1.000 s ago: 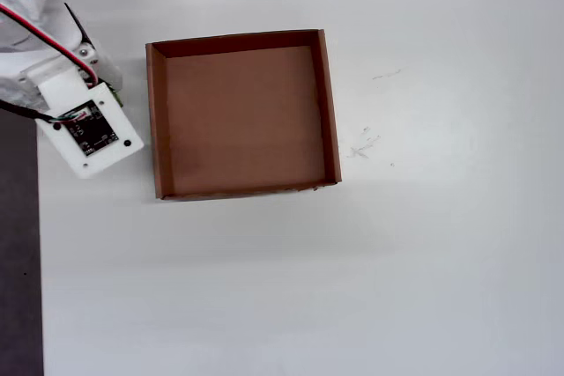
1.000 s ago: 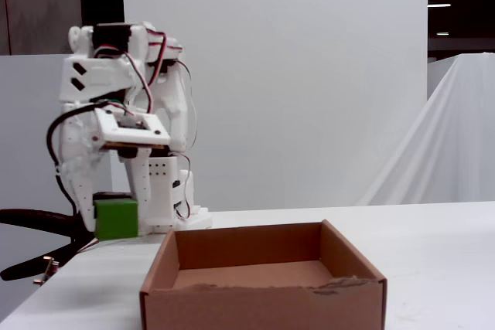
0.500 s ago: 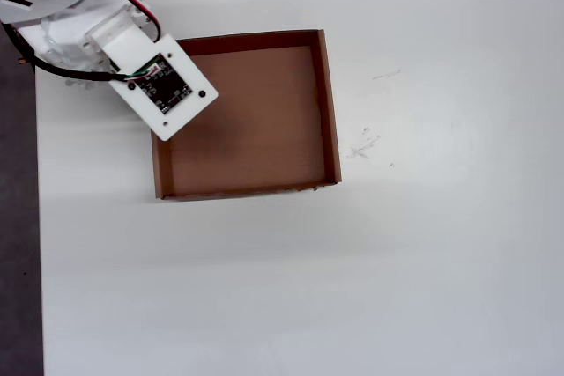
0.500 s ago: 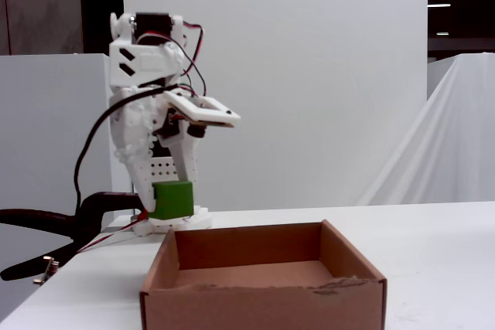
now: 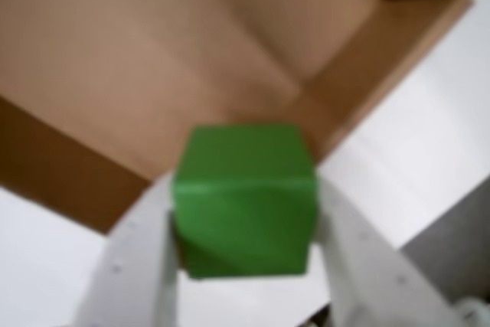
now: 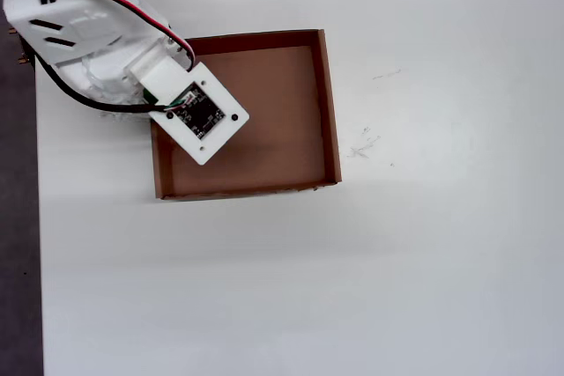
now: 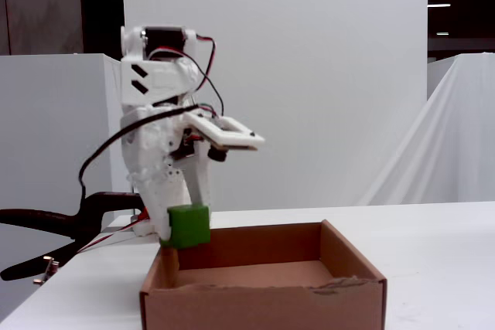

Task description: Grasp a green cube and put it in a box.

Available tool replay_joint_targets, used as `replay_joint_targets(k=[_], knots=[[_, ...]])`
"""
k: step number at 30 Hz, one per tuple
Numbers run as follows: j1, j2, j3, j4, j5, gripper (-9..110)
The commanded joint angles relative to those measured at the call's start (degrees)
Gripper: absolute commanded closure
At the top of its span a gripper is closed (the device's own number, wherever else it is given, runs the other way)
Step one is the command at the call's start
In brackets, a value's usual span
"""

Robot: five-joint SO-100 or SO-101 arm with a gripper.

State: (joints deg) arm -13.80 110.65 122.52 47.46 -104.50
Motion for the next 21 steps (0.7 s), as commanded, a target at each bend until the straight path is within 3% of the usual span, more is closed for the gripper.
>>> replay_joint_targets(k=[1, 14, 21], knots=[[-0.4, -0.9, 0.0, -2.7, 0.1, 85], [-1.7, -5.7, -0.2, -5.5, 0.1, 85], [-3.8, -9.0, -7.3, -1.4, 2.4, 85]])
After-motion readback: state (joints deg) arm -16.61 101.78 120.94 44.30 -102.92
